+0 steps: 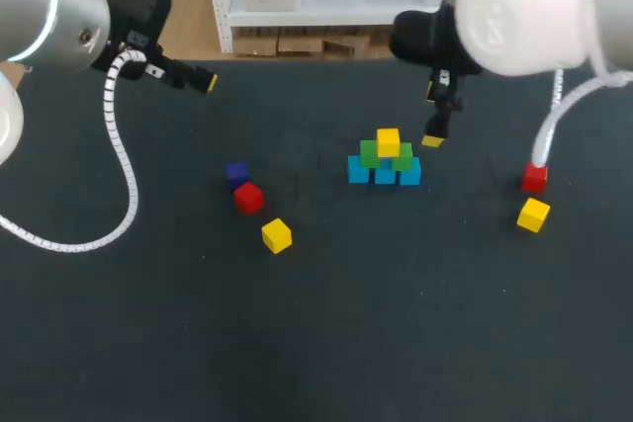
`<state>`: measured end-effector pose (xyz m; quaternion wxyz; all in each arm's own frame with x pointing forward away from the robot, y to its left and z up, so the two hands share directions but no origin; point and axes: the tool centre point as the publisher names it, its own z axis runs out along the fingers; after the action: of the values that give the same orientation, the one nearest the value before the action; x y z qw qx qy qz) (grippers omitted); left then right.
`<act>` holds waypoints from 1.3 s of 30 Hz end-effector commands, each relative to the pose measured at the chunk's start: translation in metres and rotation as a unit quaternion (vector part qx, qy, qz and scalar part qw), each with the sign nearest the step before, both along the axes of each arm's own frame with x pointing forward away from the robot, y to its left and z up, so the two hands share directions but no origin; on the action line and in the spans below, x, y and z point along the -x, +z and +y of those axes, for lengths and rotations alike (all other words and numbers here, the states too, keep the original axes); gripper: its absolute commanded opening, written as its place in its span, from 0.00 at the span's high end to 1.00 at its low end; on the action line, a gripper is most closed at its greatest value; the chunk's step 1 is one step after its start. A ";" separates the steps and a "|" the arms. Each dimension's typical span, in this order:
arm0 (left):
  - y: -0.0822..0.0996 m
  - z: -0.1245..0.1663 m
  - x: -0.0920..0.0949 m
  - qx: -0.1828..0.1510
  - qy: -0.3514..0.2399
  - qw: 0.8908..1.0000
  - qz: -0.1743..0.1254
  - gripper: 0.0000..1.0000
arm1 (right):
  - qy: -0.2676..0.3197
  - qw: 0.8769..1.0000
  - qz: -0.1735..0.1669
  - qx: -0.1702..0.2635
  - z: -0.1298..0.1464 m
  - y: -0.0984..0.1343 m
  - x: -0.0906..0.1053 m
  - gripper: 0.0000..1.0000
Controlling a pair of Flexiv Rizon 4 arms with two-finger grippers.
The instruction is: Place the blue cubes, place green cubes on the blue cubes, place the yellow cubes on the green cubes, then place the red cubes on the yellow cubes, and place purple cube on the red cubes.
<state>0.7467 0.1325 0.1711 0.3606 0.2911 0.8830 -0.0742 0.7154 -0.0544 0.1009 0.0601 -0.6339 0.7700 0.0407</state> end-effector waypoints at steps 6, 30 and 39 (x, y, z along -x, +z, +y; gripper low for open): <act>0.000 0.001 0.000 0.002 -0.003 1.000 0.000 0.00 | -0.027 0.999 -0.045 -0.009 -0.026 0.011 0.023 0.00; 0.000 0.001 0.000 0.002 -0.003 1.000 0.000 0.00 | -0.098 0.995 -0.028 0.009 -0.070 -0.021 0.072 0.00; 0.000 0.001 0.000 0.002 -0.003 1.000 0.000 0.00 | -0.120 0.993 -0.012 0.000 -0.092 -0.038 0.091 0.00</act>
<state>0.7467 0.1325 0.1711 0.3607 0.2911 0.8830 -0.0742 0.6329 -0.1382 0.0656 0.0598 -0.5399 0.8391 0.0299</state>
